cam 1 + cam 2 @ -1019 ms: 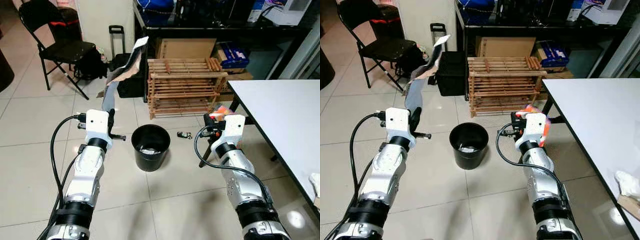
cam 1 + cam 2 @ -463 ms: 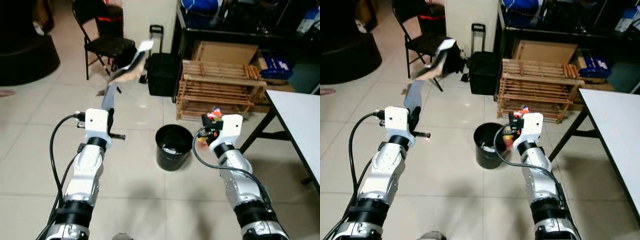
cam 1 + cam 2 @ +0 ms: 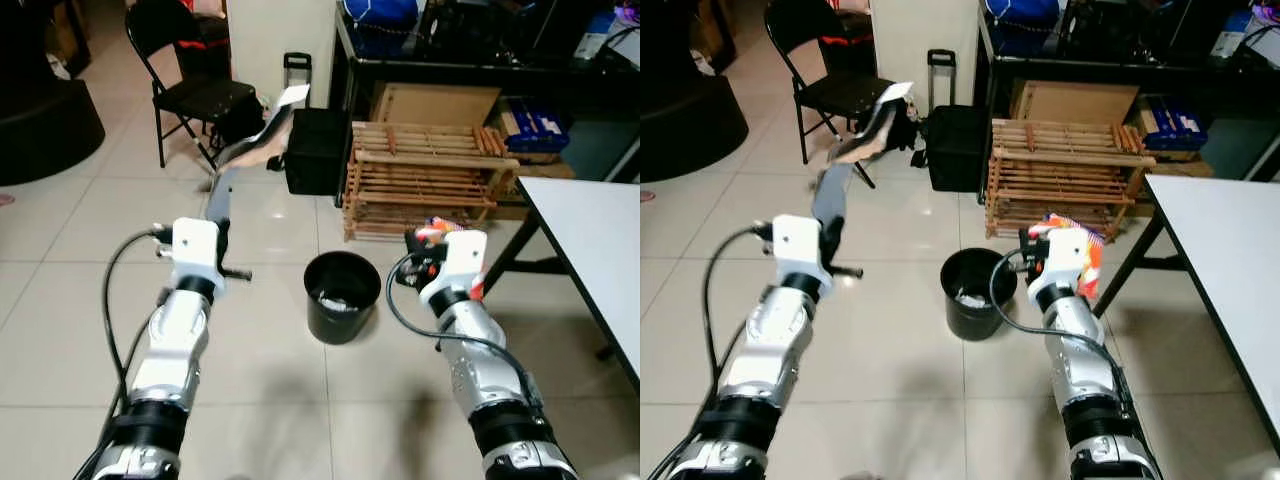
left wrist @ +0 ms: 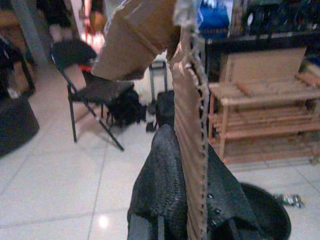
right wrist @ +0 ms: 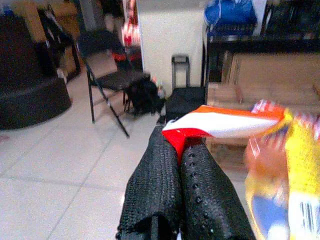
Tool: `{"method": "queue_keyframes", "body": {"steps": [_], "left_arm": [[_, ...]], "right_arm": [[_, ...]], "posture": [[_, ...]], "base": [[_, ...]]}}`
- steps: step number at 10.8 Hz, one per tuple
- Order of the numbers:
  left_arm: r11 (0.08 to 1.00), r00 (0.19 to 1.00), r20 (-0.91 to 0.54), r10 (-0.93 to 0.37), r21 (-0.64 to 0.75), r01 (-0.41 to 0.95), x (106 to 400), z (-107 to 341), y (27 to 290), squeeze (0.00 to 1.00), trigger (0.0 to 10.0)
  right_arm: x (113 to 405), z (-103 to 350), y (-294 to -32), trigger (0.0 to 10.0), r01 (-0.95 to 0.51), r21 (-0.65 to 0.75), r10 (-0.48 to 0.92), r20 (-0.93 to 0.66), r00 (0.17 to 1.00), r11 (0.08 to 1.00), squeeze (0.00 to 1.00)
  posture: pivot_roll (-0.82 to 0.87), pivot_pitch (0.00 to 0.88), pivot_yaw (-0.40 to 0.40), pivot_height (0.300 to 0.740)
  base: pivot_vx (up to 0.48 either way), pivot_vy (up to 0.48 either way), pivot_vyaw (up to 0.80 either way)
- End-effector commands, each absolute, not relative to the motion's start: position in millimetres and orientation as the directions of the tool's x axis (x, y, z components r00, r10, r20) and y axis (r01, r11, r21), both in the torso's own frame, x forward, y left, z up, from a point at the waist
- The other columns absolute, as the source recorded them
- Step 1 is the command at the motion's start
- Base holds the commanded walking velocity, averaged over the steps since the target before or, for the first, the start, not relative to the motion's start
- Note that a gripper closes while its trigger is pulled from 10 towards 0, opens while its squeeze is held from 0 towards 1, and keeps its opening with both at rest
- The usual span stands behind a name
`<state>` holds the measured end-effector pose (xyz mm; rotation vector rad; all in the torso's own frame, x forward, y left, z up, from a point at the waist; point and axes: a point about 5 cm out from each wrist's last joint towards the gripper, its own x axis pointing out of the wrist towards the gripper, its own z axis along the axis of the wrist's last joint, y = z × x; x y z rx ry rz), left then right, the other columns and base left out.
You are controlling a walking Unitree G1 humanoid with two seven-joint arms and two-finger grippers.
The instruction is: Picking trash to rubbish bin
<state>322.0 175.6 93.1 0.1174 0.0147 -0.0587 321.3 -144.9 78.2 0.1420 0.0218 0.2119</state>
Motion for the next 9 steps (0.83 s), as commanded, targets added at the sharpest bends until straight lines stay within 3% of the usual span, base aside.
{"method": "queue_keyframes", "body": {"steps": [1, 4, 6, 9], "left_arm": [[0.993, 0.997, -0.052, -0.059, 0.102, 0.065, 322, 84, 173, 0.00, 10.0], [0.992, 0.953, -0.299, -0.055, 0.092, 0.087, 302, 26, 173, 0.00, 10.0], [0.990, 0.883, -0.469, -0.031, 0.104, 0.090, 277, -11, 178, 0.00, 10.0], [0.991, 0.842, -0.539, -0.013, 0.106, 0.084, 264, -26, 180, 0.00, 10.0]], "right_arm": [[322, 75, -150, 10.0, -0.187, 0.140, 0.191, -0.021, 0.981, 0.972, 0.00], [294, 11, -173, 10.0, -0.107, 0.091, 0.131, -0.337, 0.932, 0.990, 0.00], [257, -33, -183, 10.0, -0.059, 0.053, 0.079, -0.578, 0.812, 0.997, 0.00], [242, -47, -183, 10.0, -0.047, 0.048, 0.067, -0.648, 0.759, 0.998, 0.00]], "posture": [[0.06, 0.000, -0.061, 0.740], [0.06, 0.000, -0.064, 0.740], [0.06, 0.007, -0.065, 0.740], [0.06, 0.010, -0.063, 0.740]], "base": [[0.277, 0.000, 0.00], [0.276, 0.000, 0.00], [0.251, 0.000, 0.00], [0.160, 0.000, 0.00]]}}
